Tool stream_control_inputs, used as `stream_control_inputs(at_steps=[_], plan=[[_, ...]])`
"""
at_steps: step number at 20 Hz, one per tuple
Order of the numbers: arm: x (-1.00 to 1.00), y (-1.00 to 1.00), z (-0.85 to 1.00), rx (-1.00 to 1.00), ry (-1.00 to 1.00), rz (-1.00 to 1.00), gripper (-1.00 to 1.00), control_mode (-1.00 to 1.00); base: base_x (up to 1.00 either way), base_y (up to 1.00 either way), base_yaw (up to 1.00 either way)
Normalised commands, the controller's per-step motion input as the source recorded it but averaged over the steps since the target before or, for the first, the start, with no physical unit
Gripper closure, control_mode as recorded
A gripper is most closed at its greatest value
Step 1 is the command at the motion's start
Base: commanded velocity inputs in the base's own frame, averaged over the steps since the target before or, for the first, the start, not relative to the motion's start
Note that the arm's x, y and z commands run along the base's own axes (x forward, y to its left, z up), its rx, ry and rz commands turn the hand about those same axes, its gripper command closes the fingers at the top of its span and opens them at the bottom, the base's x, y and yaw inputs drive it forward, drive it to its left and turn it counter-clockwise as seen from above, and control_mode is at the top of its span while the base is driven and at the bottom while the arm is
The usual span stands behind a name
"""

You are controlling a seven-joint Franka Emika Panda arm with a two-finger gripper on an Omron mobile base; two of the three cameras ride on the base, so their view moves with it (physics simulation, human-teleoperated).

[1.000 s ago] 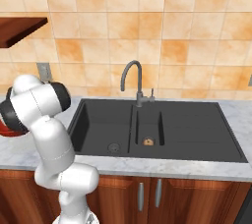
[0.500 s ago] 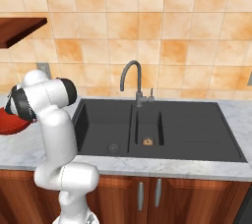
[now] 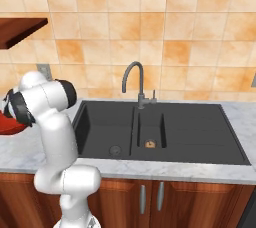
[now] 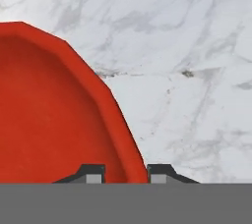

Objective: Clear the mugs and bowl far away from the sink.

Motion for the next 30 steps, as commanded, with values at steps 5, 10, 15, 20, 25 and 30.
stream_control_inputs(at_steps=[5, 10, 15, 20, 25, 30], plan=[[-0.08, -0.87, 0.37, 0.02, 0.0, -0.62, 1.0, -1.0, 0.0, 0.0, 0.0], [0.0, -0.95, 0.57, 0.0, 0.0, -0.61, 1.0, -1.0, 0.0, 0.0, 0.0], [0.0, -0.99, 0.81, 0.0, 0.02, -0.62, 1.0, -1.0, 0.0, 0.0, 0.0], [-0.01, -0.97, 0.82, 0.0, 0.02, -0.59, 1.0, -1.0, 0.0, 0.0, 0.0], [-0.24, -0.86, 0.76, 0.14, 0.01, -0.54, 1.0, -1.0, 0.0, 0.0, 0.0], [-0.81, -0.49, 0.83, 0.24, -0.1, -0.08, 1.0, -1.0, 0.0, 0.0, 0.0]])
